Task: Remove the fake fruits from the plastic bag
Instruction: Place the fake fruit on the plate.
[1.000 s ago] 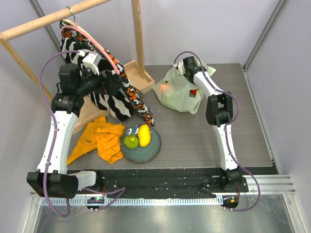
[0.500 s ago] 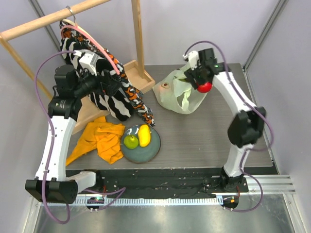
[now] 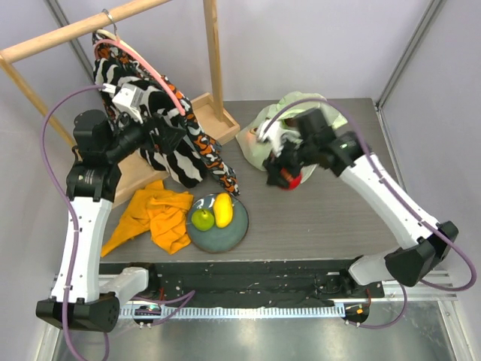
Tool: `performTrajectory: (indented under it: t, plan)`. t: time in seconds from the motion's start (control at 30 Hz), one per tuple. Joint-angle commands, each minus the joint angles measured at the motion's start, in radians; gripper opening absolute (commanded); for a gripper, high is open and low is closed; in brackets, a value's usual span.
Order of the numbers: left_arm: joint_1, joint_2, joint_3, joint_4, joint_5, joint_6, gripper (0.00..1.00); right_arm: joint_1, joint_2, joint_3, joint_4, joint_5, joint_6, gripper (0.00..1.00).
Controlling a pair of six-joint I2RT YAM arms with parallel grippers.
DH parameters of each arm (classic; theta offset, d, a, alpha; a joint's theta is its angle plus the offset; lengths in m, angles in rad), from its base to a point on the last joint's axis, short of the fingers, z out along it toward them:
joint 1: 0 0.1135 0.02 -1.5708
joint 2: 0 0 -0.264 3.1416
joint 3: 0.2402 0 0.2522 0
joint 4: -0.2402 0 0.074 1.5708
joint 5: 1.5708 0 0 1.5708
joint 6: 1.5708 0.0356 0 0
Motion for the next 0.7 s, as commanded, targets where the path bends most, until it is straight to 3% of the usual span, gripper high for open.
performTrajectory:
  t: [0.0,0.33,0.67]
  plan:
    - [0.027,-0.064,-0.033,0.042,0.018,-0.021,0.96,0.191,0.04,-0.133,0.026,-0.104,-0.064,0.36]
    - [0.17,-0.208,-0.087,0.023,0.042,-0.07,0.96,0.339,0.33,-0.153,0.293,-0.138,0.015,0.36]
    - [0.247,-0.23,-0.087,0.032,0.055,-0.093,0.96,0.358,0.503,-0.113,0.334,-0.188,-0.028,0.41]
